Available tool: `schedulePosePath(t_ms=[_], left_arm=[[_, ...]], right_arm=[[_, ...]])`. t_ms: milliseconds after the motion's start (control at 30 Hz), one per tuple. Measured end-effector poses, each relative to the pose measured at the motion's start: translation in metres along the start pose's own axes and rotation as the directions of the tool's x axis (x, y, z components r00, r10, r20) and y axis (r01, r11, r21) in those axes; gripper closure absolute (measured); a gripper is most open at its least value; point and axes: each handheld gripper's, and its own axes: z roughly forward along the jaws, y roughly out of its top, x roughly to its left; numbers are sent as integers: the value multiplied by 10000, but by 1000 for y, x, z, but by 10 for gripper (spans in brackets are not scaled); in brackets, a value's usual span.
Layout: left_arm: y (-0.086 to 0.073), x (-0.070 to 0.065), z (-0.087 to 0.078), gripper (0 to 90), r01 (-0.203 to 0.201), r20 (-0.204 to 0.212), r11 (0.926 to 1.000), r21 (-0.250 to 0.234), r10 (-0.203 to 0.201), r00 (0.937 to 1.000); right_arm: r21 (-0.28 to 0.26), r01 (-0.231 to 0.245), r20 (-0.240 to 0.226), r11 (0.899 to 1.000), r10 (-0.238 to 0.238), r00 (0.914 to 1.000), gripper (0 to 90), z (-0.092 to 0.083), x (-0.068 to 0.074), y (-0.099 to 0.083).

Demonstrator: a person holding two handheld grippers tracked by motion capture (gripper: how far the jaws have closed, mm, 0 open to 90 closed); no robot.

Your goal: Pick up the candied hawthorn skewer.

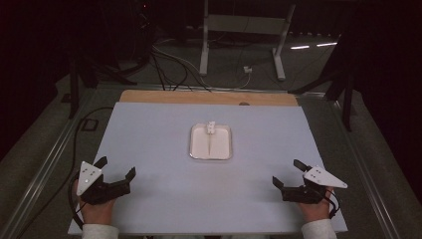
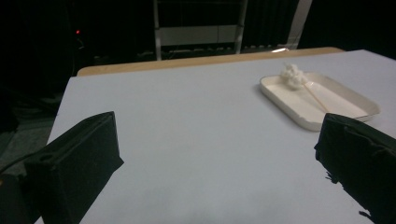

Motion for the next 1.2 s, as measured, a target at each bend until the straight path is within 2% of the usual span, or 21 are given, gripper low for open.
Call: schedulePosePath(t_ms=[67, 200, 400, 500, 633, 767, 833, 933, 967, 1000, 1167, 1200], left_arm=[[1, 0, 1, 13, 76, 109, 9998, 209, -79, 9999], [5, -1, -1, 14, 100, -20, 9999, 60, -99, 9999], [10, 1, 2, 13, 450, 42, 9989, 156, -451, 9990], [15, 0, 6, 13, 433, 3, 9986, 310, -433, 9991], [26, -5, 19, 13, 345, -15, 9984, 456, -345, 9994], [40, -12, 33, 13, 301, 311, 9991, 291, -310, 9990], [48, -18, 46, 13, 286, 655, 9992, 289, -304, 9974], [53, -22, 54, 13, 269, 776, 9991, 341, -294, 9965], [57, -25, 63, 13, 438, 911, 9980, 466, -479, 9947], [57, -25, 63, 13, 438, 911, 9980, 466, -479, 9947], [65, -37, 92, 14, 522, 1115, 9935, 1010, -634, 9917], [65, -37, 92, 14, 522, 1115, 9935, 1010, -634, 9917]], right_arm=[[106, 54, 37, 9999, -55, 10000, 6, 1, 1, -1], [229, 149, 275, 9996, -155, 9995, 6, 2, 4, 0], [176, 7, 432, 9998, -14, 9991, 6, 2, 5, 0], [188, -50, 461, 9998, 41, 9989, 6, 2, 4, 0], [152, -157, 523, 9998, 148, 9985, 6, 1, 3, 0], [170, -166, 523, 9997, 157, 9985, 6, 1, 3, 0], [231, -186, 493, 9996, 175, 9986, 6, 2, 3, 0], [279, -106, 480, 9996, 93, 9988, 6, 3, 4, 0], [268, -92, 483, 9996, 79, 9988, 6, 3, 4, 0], [264, -111, 485, 9996, 98, 9988, 6, 3, 4, 0], [312, -142, 488, 9994, 127, 9987, 6, 4, 3, -1], [312, -142, 488, 9994, 127, 9987, 6, 4, 3, -1]])
